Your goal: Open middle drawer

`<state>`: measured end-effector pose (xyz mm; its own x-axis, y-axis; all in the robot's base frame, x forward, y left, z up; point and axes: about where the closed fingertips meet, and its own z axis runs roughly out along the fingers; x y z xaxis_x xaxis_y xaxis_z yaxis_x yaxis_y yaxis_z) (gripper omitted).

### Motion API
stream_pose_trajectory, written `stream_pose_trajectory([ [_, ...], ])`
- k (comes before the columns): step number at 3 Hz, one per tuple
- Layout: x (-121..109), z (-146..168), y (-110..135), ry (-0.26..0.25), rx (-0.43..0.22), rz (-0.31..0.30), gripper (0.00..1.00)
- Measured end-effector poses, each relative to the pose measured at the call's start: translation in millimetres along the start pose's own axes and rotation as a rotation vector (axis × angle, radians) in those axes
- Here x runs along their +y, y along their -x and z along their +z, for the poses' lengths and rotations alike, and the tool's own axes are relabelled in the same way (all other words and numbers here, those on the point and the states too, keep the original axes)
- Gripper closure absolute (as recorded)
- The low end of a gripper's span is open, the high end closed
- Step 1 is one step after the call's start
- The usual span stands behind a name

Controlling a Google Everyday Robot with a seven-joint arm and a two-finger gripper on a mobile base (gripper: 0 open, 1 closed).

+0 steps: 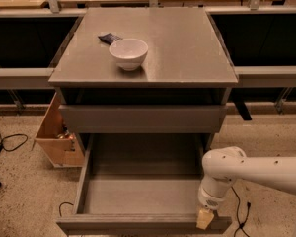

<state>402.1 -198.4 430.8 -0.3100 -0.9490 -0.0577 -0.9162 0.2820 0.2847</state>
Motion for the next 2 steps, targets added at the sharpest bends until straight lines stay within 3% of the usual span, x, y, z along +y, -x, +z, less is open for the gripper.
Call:
stream_pose_trajectory([
  [2,0.1,0.1,0.1,0.0,0.0,0.0,0.35],
])
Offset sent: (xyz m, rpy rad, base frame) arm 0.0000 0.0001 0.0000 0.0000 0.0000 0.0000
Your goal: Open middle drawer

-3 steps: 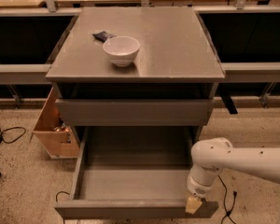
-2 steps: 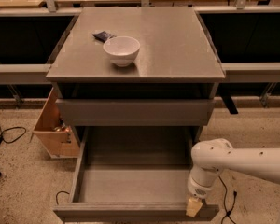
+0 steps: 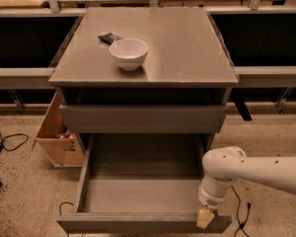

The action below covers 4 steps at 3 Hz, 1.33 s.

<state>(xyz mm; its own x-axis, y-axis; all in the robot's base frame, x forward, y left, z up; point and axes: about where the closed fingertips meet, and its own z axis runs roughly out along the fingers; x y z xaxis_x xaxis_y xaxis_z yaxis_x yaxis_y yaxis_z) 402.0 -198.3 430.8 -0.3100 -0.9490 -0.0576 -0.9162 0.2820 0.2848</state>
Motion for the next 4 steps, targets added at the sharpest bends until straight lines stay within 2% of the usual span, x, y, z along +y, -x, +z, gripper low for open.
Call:
stream_pose_trajectory([
  [1,4.3,-27.3,-1.0,-0.033,-0.003,-0.018,0.04],
  [2,7.9,-92.4,2.5,-0.123,-0.007,-0.072,0.0],
  [3,18.7,-182.5,9.1,-0.208,0.021,-0.147,0.0],
  [4,37.6,-272.0,13.9,-0.291,0.075,-0.211,0.0],
])
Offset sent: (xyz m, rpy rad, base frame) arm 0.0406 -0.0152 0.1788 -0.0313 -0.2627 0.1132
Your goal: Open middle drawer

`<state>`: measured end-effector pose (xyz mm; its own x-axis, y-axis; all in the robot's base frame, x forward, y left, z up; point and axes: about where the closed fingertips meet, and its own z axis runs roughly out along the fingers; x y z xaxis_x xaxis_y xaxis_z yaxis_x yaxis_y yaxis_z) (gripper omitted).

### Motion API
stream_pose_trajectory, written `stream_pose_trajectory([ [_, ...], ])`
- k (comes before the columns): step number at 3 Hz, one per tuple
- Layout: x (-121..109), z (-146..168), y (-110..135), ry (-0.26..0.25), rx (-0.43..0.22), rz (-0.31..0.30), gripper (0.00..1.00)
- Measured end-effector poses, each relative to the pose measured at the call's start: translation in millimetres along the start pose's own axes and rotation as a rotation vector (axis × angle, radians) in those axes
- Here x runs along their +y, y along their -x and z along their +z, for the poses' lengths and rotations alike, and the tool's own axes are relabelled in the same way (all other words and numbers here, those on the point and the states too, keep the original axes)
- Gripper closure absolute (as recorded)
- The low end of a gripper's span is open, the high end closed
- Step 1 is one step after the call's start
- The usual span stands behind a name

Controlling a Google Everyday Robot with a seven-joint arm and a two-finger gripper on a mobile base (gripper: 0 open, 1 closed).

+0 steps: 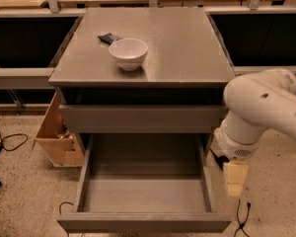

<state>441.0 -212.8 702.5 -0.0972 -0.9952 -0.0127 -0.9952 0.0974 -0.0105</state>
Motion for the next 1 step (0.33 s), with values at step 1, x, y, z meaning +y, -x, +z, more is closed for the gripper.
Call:
stream_pose_trajectory([
  [1,5.2,-73.9,3.9,-0.077,0.025,-0.075,0.0],
])
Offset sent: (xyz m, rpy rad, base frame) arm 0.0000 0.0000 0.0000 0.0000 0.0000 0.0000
